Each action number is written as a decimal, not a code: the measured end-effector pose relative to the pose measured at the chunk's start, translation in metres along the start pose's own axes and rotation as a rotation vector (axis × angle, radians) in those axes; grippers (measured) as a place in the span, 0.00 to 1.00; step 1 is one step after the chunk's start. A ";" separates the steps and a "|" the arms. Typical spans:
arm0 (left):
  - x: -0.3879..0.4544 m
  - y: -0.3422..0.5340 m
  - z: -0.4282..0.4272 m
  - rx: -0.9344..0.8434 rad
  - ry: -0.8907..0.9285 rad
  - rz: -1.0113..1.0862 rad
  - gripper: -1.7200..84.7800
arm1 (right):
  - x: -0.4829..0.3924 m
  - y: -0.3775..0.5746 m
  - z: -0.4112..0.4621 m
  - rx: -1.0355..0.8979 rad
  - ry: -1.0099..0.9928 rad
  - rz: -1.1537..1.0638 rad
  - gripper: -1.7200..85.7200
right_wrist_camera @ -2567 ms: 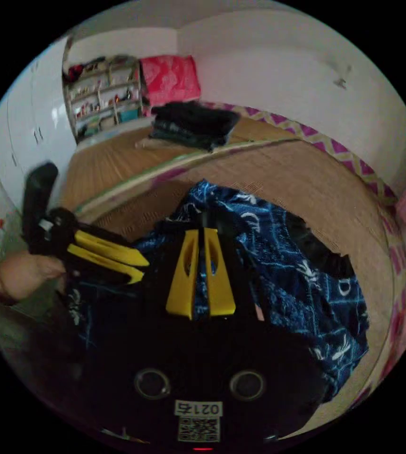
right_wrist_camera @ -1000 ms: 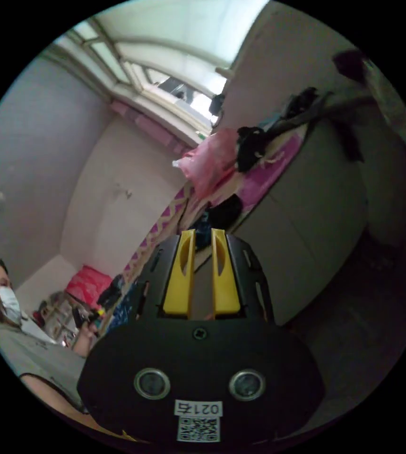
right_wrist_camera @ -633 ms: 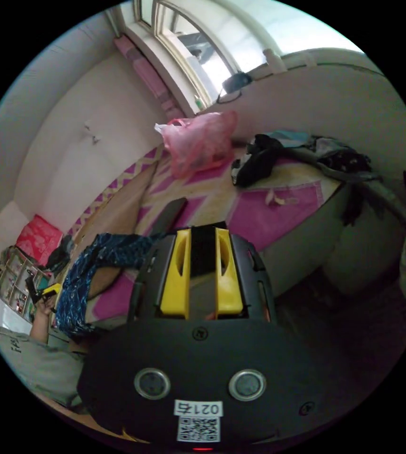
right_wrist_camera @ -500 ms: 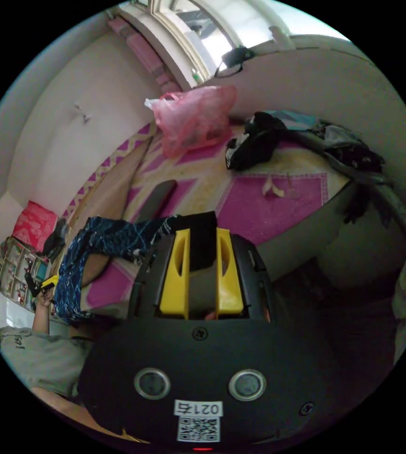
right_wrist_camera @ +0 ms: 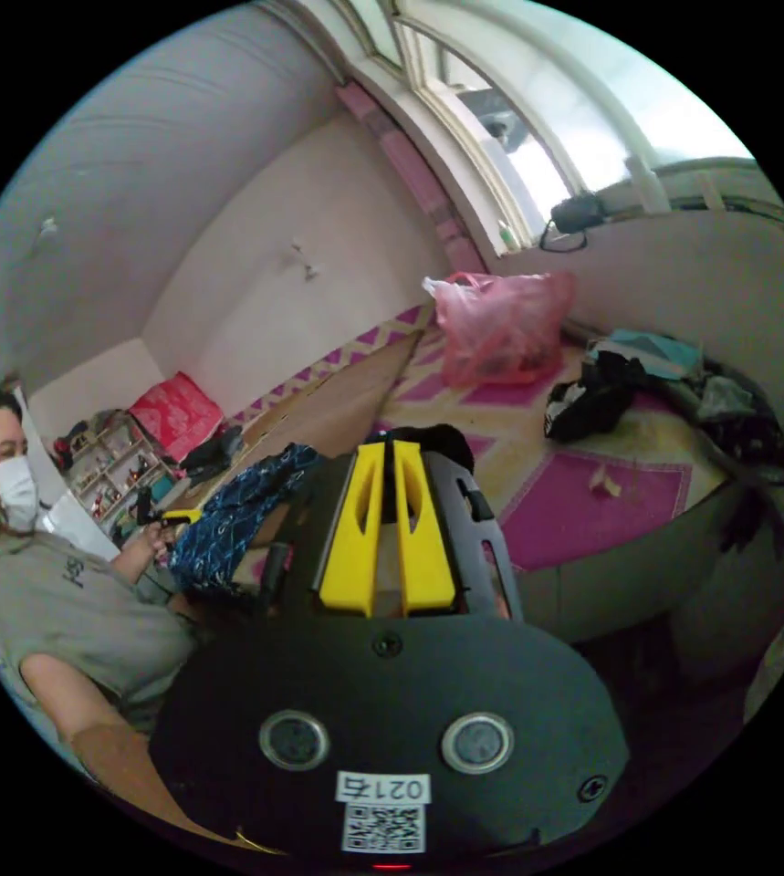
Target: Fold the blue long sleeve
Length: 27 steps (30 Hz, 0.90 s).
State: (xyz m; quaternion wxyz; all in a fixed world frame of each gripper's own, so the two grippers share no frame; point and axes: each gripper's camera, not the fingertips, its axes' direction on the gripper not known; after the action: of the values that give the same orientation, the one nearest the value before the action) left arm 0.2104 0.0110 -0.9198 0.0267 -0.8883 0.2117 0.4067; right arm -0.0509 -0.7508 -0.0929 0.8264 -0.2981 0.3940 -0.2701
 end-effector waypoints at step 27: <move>0.088 -0.128 -0.013 -0.108 -0.233 0.407 0.12 | -0.058 0.199 0.048 0.047 0.170 0.004 0.08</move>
State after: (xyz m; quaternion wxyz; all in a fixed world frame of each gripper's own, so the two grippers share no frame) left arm 0.3218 0.0929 -0.9919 -0.0790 -0.7745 0.3601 0.5140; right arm -0.0008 -0.5632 -0.1803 0.7972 -0.2541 0.4569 -0.3019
